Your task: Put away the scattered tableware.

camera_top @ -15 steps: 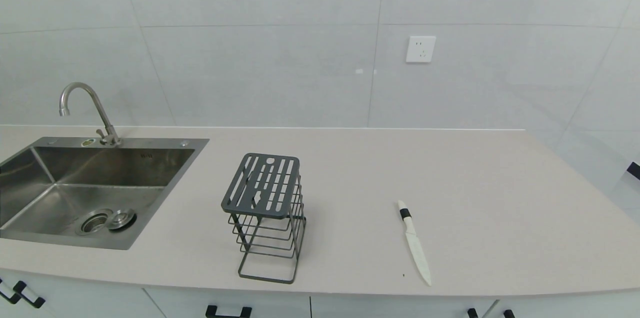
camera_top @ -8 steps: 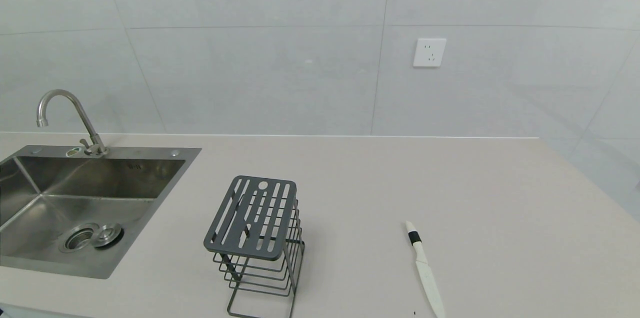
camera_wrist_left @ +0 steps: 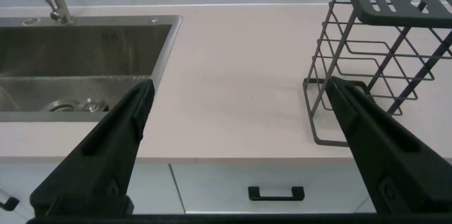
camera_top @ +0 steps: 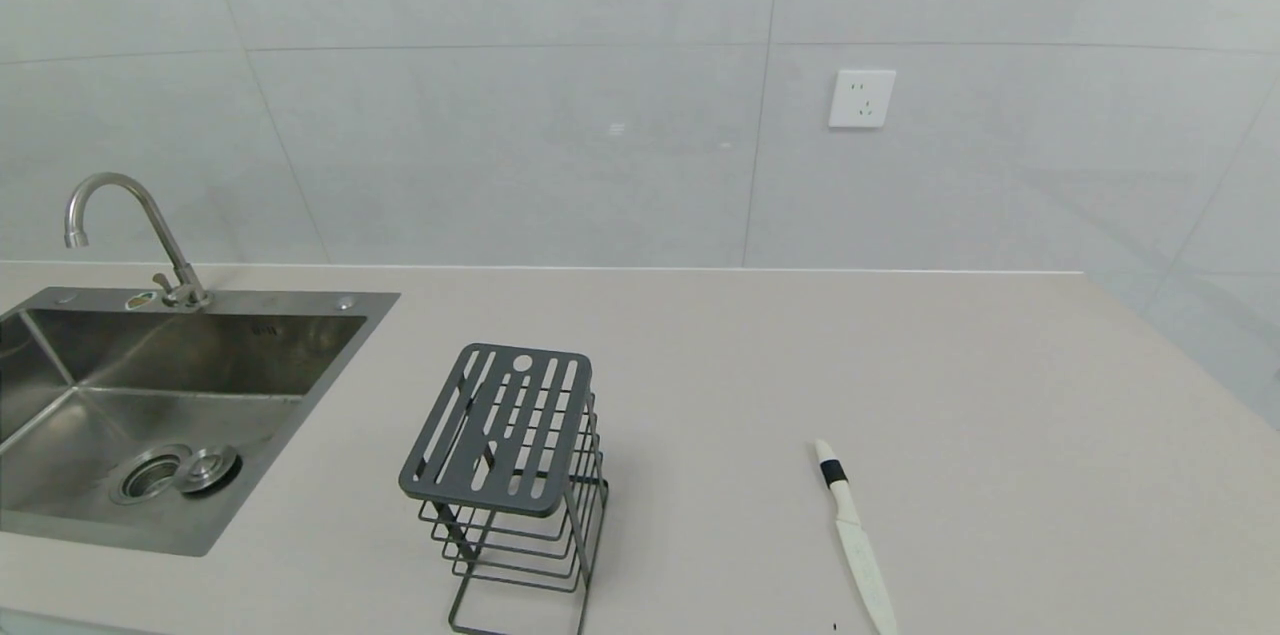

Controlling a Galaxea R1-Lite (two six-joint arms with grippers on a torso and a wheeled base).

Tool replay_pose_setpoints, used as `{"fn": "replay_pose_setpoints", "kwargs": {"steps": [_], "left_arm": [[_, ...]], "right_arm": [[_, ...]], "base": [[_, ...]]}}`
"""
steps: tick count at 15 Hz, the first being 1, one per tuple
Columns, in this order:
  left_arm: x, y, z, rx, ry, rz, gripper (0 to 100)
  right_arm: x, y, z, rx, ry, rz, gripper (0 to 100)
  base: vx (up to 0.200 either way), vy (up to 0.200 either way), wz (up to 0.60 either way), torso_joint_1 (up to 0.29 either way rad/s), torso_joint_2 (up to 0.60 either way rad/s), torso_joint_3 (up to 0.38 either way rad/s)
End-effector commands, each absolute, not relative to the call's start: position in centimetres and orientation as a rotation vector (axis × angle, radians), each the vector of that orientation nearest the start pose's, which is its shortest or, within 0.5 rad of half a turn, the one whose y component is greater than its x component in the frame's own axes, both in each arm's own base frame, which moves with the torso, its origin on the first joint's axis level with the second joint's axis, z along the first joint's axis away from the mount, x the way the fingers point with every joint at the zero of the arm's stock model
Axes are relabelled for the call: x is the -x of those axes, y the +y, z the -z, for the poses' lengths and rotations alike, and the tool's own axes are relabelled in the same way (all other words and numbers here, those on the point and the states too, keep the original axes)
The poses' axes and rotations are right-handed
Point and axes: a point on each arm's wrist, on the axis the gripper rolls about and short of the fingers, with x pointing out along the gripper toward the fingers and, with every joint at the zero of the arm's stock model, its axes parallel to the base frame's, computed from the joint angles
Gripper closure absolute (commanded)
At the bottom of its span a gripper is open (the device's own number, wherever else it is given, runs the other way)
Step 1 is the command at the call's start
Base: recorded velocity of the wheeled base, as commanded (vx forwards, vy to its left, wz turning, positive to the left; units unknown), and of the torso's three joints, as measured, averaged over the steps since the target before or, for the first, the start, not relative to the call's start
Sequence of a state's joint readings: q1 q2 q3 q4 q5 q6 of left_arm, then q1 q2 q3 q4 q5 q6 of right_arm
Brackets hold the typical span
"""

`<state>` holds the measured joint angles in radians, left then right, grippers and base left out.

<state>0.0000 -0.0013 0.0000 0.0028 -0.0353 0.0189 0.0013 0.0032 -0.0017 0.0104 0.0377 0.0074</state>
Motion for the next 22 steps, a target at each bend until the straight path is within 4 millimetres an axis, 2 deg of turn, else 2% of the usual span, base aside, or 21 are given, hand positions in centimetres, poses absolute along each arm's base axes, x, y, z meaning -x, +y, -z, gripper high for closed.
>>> {"fn": "replay_pose_setpoints", "kwargs": {"steps": [1,8,11,13,14,16,18,20,22], "left_arm": [[2.3,-0.1,-7.5,-0.018,0.003,0.035,0],[2.3,-0.1,-7.5,-0.018,0.001,0.04,0],[2.3,-0.1,-7.5,-0.018,0.001,0.04,0],[2.3,-0.1,-7.5,-0.02,0.001,0.04,0],[2.3,-0.1,-7.5,-0.02,0.001,0.04,0],[2.3,-0.1,-7.5,-0.021,0.001,0.04,0],[2.3,-0.1,-7.5,-0.021,0.001,0.038,0],[2.3,-0.1,-7.5,-0.02,0.001,0.04,0],[2.3,-0.1,-7.5,-0.02,0.001,0.038,0]], "right_arm": [[2.3,0.1,-7.5,-0.008,0.014,-0.04,0],[2.3,0.1,-7.5,-0.011,0.016,-0.031,0],[2.5,0.0,-10.0,-0.059,-0.237,-0.023,0],[2.7,0.1,-10.5,-0.056,-0.251,-0.03,0],[3.0,0.1,-11.3,-0.046,-0.265,-0.065,0],[3.6,0.4,-12.3,-0.012,-0.153,-0.2,0],[3.8,0.7,-11.8,-0.03,0.052,-0.309,0],[3.1,0.8,-11.8,-0.057,0.193,-0.374,0],[2.1,0.8,-12.7,-0.067,0.242,-0.402,0]], "base": [[0.0,0.0,0.0,0.0,0.0,0.0],[0.0,0.0,0.0,0.0,0.0,0.0],[0.0,0.0,0.0,0.0,0.0,0.0],[0.0,0.0,0.0,0.0,0.0,0.0],[0.0,0.0,0.0,0.0,0.0,0.0],[0.0,0.0,0.0,0.0,0.0,0.0],[0.0,0.0,0.0,0.0,0.0,0.0],[0.0,0.0,0.0,0.0,0.0,0.0],[0.0,0.0,0.0,0.0,0.0,0.0]]}}
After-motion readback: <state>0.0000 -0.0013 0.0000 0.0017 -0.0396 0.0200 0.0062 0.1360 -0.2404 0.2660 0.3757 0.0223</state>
